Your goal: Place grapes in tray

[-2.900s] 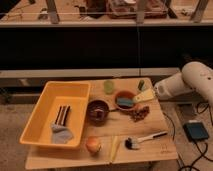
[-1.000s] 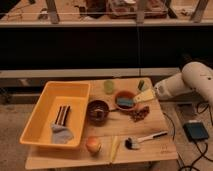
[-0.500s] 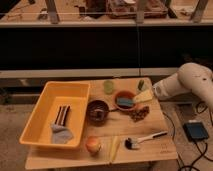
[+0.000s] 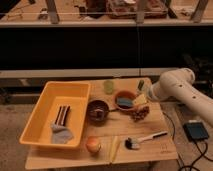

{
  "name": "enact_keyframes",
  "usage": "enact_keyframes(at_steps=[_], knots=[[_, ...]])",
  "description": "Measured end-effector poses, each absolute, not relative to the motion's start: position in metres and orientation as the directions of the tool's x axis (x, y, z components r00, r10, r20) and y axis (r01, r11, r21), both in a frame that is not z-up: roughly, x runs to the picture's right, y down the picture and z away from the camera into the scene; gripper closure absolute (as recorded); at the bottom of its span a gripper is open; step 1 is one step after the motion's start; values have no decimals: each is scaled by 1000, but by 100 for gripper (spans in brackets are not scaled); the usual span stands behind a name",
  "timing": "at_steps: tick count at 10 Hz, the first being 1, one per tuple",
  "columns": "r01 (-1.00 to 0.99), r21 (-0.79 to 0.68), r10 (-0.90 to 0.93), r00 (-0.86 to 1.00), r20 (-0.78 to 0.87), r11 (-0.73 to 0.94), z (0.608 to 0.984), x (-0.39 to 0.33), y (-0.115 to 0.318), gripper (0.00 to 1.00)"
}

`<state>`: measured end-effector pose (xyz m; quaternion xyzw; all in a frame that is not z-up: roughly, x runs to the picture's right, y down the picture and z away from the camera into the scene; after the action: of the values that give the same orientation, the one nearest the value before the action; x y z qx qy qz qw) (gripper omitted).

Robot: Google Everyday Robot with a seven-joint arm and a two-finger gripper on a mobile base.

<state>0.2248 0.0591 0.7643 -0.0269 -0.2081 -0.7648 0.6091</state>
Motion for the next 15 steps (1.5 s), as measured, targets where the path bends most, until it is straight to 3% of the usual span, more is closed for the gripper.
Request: enact_keyframes(at_steps=[5, 10, 15], knots=[[953, 264, -917, -232, 325, -147, 770, 231, 60, 20], [990, 139, -892, -92, 442, -33, 850, 256, 91, 20], [1000, 14, -911, -2, 413, 5, 879, 272, 112, 20]])
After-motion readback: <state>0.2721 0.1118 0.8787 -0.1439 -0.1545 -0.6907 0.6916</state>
